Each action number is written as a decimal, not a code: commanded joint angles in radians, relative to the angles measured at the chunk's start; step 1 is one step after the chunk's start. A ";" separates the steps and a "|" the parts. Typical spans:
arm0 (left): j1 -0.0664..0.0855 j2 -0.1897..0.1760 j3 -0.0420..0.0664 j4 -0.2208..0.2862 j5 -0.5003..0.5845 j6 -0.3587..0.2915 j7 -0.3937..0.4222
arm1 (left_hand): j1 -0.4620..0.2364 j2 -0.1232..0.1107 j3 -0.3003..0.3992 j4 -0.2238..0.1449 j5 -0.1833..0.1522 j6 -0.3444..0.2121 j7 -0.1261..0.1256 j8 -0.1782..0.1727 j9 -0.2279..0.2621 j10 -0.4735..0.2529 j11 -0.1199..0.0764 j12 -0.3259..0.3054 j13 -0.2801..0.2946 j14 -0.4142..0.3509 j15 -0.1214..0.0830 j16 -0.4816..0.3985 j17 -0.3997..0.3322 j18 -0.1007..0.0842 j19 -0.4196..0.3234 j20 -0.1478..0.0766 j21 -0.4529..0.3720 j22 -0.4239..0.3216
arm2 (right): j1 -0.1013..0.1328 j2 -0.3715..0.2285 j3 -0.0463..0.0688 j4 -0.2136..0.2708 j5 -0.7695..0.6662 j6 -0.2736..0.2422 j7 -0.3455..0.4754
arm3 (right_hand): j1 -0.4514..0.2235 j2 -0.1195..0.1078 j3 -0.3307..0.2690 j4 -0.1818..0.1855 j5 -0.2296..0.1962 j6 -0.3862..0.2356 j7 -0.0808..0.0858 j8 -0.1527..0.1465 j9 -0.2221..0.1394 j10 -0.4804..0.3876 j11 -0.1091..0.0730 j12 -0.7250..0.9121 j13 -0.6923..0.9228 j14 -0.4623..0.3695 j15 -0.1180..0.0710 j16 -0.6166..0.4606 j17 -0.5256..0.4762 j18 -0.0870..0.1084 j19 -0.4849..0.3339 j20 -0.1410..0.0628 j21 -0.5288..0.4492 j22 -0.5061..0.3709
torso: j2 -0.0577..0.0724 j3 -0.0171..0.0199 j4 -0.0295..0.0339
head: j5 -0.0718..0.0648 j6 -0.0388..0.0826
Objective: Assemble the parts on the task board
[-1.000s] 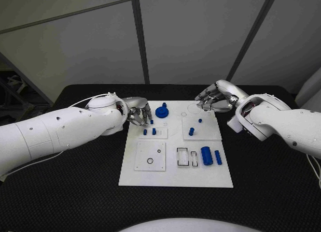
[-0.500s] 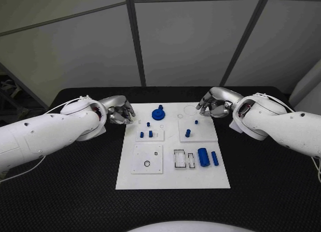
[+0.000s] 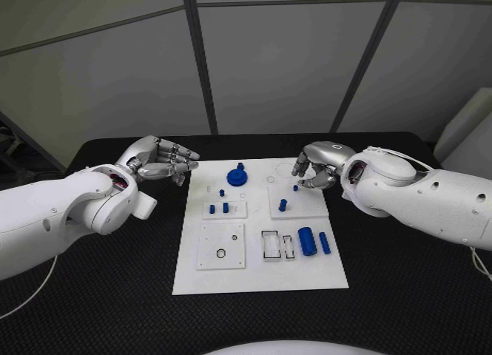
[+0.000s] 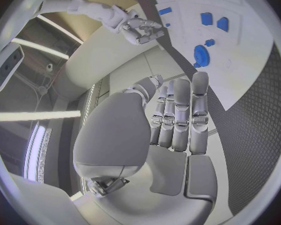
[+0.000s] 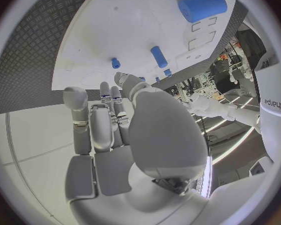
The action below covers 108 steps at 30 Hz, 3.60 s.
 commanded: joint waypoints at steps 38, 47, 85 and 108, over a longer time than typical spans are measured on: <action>-0.003 -0.037 0.001 0.060 0.314 0.007 0.154 | 0.009 0.017 -0.001 -0.016 -0.003 0.003 0.002 0.004 -0.003 0.000 -0.001 0.010 0.002 -0.013 -0.001 -0.012 -0.008 0.013 -0.010 0.001 -0.011 -0.008 | -0.029 0.053 -0.001 -0.035 -0.082 0.087 -0.031 | 0.017 0.021 0.063 -0.015 -0.047 0.031 -0.010 0.008 0.008 0.029 -0.011 0.015 0.005 0.069 0.002 0.075 0.048 -0.032 0.037 0.000 0.100 0.116 | 0.000 0.0013 -0.0007 | 0.005 -0.012; -0.003 -0.037 0.001 0.060 0.314 0.005 0.148 | 0.011 0.020 0.000 -0.018 -0.003 0.002 0.003 0.003 -0.004 -0.002 0.000 0.010 0.002 -0.013 -0.001 -0.013 -0.009 0.013 -0.010 0.001 -0.012 -0.009 | -0.030 0.056 -0.002 -0.040 -0.102 0.092 -0.047 | 0.040 0.044 0.099 -0.036 -0.070 0.059 -0.017 0.016 0.014 0.052 -0.018 0.025 0.011 0.069 -0.004 0.085 0.050 -0.042 0.062 -0.006 0.144 0.173 | -0.001 0.0014 -0.0011 | 0.006 -0.016; -0.003 -0.035 0.001 0.049 0.326 0.009 0.144 | 0.013 0.024 -0.001 -0.024 -0.003 -0.004 0.007 0.000 -0.005 -0.012 0.004 0.011 0.001 -0.014 0.001 -0.015 -0.013 0.012 -0.009 0.001 -0.015 -0.012 | -0.032 -0.068 0.001 0.248 -0.129 -0.136 -0.052 | 0.045 0.049 0.173 -0.081 -0.086 0.091 -0.021 0.017 0.023 0.083 -0.023 0.021 0.027 0.068 -0.009 0.106 0.059 -0.049 0.072 -0.014 0.193 0.227 | -0.003 0.0006 -0.0015 | 0.008 -0.006; -0.003 -0.003 0.001 0.041 0.334 0.019 0.142 | 0.013 0.024 -0.002 -0.024 -0.003 -0.006 0.008 -0.001 -0.005 -0.014 0.005 0.011 0.001 -0.014 0.002 -0.016 -0.014 0.012 -0.009 0.002 -0.016 -0.013 | -0.103 0.103 -0.001 0.274 -0.043 -0.056 -0.003 | 0.040 0.048 0.174 -0.081 -0.088 0.089 -0.020 0.014 0.023 0.081 -0.022 0.019 0.028 0.069 -0.009 0.109 0.061 -0.049 0.070 -0.013 0.194 0.227 | 0.001 0.0001 -0.0013 | 0.071 -0.025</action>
